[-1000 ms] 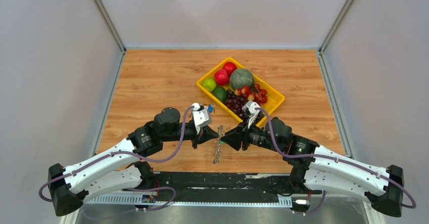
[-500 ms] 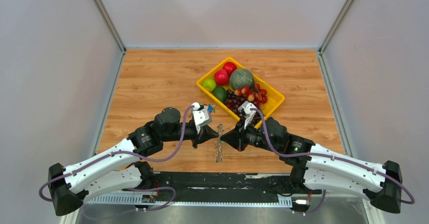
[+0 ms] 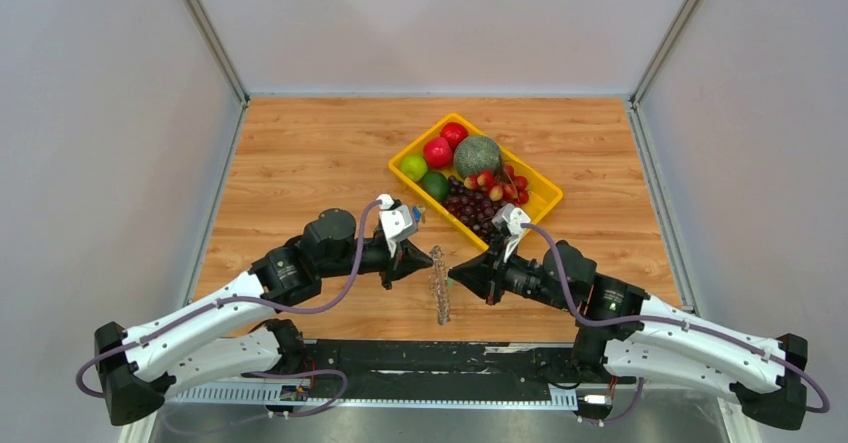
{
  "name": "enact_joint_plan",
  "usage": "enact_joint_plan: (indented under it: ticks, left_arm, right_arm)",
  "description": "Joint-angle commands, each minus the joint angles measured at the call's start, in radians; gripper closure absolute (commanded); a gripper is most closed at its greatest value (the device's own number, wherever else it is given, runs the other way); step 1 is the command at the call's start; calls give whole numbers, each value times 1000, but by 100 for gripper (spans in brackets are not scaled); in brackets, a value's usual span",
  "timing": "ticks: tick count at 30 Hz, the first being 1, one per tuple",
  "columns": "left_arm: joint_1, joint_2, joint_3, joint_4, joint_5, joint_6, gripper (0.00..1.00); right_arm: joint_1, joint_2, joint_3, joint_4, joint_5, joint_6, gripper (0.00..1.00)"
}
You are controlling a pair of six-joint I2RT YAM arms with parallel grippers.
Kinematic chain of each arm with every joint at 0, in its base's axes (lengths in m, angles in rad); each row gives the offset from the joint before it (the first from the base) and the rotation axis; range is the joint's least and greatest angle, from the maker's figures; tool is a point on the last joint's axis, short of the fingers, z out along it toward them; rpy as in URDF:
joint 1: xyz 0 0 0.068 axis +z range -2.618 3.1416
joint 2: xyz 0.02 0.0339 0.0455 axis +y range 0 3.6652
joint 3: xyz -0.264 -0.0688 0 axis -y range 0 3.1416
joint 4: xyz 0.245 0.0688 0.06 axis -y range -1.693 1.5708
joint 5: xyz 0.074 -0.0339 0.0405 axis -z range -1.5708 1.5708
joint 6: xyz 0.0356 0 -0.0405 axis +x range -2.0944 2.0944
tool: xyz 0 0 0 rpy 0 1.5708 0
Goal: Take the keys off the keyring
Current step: Place the key at the center of the board.
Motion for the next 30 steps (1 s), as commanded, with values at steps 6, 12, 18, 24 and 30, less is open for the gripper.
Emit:
enact_joint_plan:
  ticks: [6, 12, 18, 24, 30]
  left_arm:
    - [6, 53, 69, -38, -46, -63, 100]
    - [7, 53, 55, -9, -30, -73, 100]
    - [15, 21, 15, -38, -202, -70, 100]
    - [23, -121, 26, -132, -425, -67, 100]
    - [24, -247, 92, -341, -650, -18, 100]
  right_arm:
    - [10, -79, 5, -40, 53, -55, 100]
    - [12, -109, -11, -26, 127, -48, 100]
    - [12, -109, -53, -27, 298, 44, 100]
    - [12, 122, 42, -18, 379, 19, 100]
    - [-9, 481, 209, 48, 445, -64, 100]
